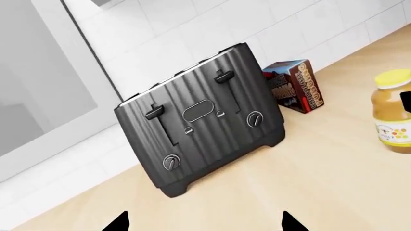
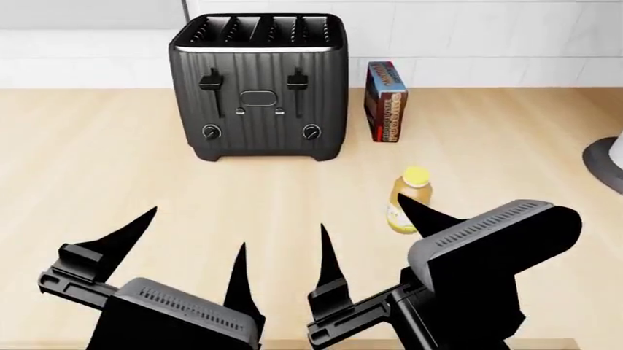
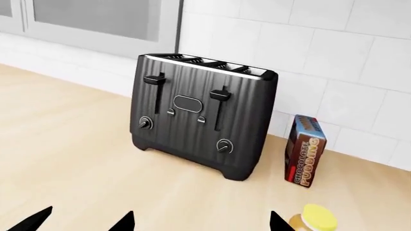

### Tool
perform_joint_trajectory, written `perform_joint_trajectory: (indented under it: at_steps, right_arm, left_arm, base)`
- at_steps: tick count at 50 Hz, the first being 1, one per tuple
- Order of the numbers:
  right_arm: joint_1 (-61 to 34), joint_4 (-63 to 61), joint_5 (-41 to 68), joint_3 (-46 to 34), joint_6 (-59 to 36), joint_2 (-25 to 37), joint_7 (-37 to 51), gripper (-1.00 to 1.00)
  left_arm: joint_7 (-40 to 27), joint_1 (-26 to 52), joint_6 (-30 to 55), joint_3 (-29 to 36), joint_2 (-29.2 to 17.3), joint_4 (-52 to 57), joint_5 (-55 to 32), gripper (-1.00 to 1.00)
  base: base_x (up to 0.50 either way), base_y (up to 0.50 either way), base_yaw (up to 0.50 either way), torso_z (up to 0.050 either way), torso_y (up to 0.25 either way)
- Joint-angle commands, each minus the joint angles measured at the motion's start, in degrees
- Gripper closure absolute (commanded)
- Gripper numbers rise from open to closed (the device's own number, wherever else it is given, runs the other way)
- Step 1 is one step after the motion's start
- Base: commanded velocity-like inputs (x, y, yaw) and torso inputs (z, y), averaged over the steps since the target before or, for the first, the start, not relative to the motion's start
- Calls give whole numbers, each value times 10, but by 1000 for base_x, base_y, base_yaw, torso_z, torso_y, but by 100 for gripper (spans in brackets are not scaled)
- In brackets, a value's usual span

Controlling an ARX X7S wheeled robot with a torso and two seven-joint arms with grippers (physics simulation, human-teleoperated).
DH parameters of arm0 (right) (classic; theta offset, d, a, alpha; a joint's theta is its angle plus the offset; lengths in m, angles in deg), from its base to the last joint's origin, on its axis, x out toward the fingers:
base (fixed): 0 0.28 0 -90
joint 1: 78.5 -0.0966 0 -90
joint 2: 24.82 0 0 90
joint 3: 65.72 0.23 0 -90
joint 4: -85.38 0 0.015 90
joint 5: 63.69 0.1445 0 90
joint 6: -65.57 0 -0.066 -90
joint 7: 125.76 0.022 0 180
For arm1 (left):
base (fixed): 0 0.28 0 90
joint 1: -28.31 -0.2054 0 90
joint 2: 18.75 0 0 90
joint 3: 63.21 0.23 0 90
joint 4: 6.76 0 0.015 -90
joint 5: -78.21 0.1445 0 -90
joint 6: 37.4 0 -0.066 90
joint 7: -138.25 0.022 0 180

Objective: Pick the boxed food and honey bottle from the counter and place them in the cabinets closest to them.

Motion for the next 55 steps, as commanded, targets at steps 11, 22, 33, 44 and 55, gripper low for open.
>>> perform_joint_trajectory:
  at_steps: [11,22,33,44,55]
  right_arm:
    - [-2,-2,0,-1,1,-2,-1,-100]
    - [-5,-4,1,-1,-1,-2,2,-100]
    - [-9,-6,-1,0,-2,-4,6,-100]
    - [-29,-9,16,10,2,2,7,-100]
    - [-118,9,97,66,25,62,-21,-100]
  left_arm:
    - [2,-3,-3,2,-2,-1,4,-100]
    - [3,-6,-2,1,0,-3,5,-100]
    - [6,-6,-2,-1,-1,-4,3,-100]
    - [10,-8,-4,-2,-4,-5,6,-100]
    - [14,-14,-7,-3,-5,-10,10,-100]
  base:
    - [156,-1,0,0,0]
    - [500,-3,0,0,1]
    - [0,0,0,0,1]
    - [0,0,0,0,0]
    - [0,0,0,0,0]
